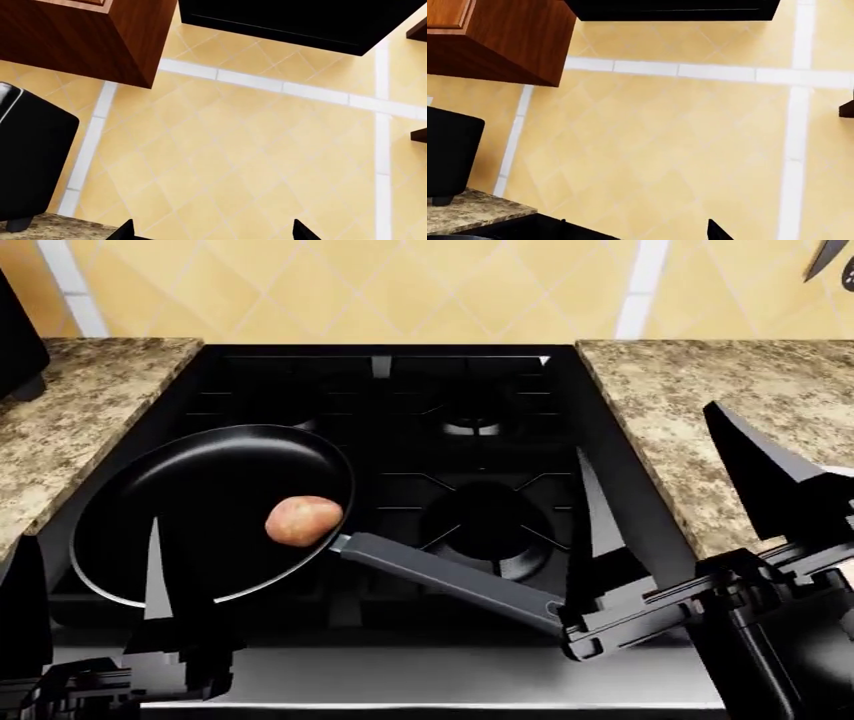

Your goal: Pick up the pan and dump the vegetables in it onto the plate. Then return the pan to the stove.

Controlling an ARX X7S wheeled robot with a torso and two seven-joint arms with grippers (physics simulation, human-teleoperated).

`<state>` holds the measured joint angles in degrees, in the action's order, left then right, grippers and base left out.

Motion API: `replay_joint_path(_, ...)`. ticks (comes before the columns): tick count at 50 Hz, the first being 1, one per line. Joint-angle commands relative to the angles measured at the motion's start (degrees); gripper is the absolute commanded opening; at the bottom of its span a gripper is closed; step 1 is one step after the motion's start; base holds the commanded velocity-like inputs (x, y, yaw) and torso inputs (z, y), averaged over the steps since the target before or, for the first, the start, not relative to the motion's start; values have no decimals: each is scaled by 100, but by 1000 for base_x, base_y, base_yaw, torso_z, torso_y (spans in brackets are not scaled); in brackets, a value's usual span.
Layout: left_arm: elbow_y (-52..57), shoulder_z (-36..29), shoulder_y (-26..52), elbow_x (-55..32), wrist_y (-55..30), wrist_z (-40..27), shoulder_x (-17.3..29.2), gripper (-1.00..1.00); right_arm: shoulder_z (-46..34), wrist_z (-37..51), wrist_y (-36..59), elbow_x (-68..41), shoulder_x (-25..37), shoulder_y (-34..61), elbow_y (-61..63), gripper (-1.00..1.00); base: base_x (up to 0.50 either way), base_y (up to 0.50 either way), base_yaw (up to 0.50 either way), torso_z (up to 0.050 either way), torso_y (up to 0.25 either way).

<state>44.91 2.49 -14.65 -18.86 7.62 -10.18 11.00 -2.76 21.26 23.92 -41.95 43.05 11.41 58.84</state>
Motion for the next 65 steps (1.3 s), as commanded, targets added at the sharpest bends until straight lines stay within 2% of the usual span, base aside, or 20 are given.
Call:
replay_joint_path(1,-49,-36,13,-3,65,-40,32,100,-190,-647,282,-1200,712,1080,-255,100,0,0,0,0,0)
replay_joint_path(12,56,-20,8,-44,90,-119,83,100,-900,-2083,838,-1826,1005,2289,-941,100,0,0,0,0,0)
replay_joint_path(19,143,-25,-11,-64,78,-172,118,100,-1421,-2769,1346,-2085,821,3128,-1494,100,0,0,0,0,0)
replay_joint_path(27,197,-1,-33,-122,82,-220,166,100,-2052,-3153,2132,-2243,495,4064,-2023,100,0,0,0,0,0)
replay_joint_path(46,169,-38,-33,-155,123,-288,231,100,-2671,-3155,3097,-2858,245,4504,-2344,100,0,0,0,0,0)
replay_joint_path(65,138,-72,-33,-181,189,-328,302,100,-3377,-3448,3127,-1976,-90,4443,-2799,100,0,0,0,0,0)
